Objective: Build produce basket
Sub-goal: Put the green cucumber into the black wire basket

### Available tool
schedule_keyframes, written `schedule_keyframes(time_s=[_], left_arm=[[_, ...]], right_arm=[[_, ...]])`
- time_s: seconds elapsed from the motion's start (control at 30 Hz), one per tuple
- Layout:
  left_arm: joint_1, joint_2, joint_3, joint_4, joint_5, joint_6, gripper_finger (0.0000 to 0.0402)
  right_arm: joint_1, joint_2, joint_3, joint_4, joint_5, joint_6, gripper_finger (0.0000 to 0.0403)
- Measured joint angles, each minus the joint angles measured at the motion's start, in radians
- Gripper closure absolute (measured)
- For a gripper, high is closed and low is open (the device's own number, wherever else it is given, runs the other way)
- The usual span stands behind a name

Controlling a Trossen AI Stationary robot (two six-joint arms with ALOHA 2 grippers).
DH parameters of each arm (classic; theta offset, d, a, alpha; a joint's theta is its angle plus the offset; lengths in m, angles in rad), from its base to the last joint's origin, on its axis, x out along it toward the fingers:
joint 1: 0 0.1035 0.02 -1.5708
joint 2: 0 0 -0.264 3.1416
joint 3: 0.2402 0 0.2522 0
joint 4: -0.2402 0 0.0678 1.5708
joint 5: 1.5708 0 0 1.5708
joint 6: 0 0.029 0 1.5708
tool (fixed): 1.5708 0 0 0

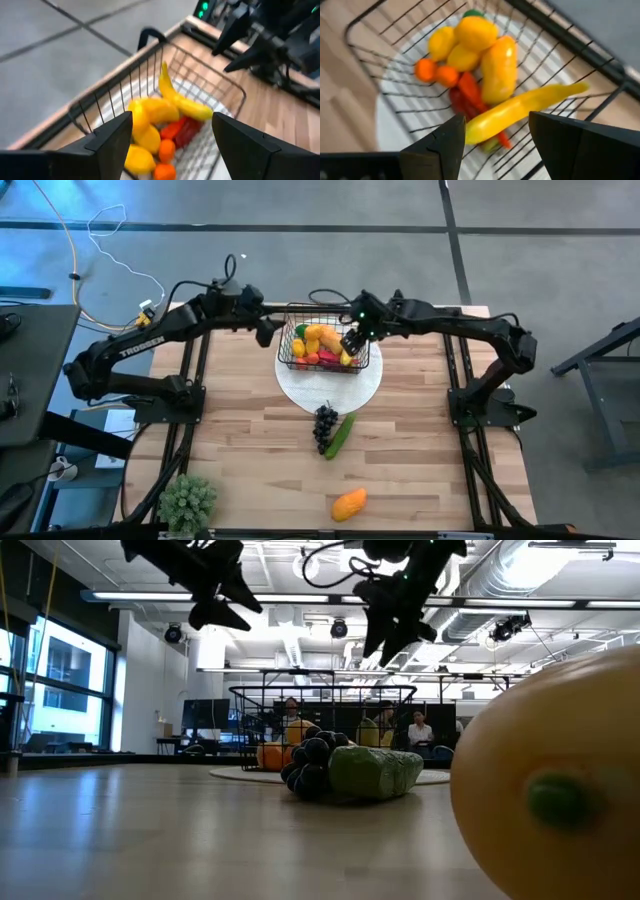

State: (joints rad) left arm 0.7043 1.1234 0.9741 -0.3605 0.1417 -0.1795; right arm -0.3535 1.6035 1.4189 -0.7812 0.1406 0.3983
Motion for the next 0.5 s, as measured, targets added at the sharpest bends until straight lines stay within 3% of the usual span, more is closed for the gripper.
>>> schedule_keyframes(time_s=[0.23,0.5], left_arm=[[-0.065,-0.024,0.0,-0.135,0.0,0.0,0.0138],[-0.143,-0.037,0.0,-0.154,-0.004,0.0,0.0138]], right_arm=[[0.096,0.0,0.016,-0.069,-0.06,0.21,0.0203],[0.209,0.0,0.016,-0.123,-0.097,0.469,0.0203]])
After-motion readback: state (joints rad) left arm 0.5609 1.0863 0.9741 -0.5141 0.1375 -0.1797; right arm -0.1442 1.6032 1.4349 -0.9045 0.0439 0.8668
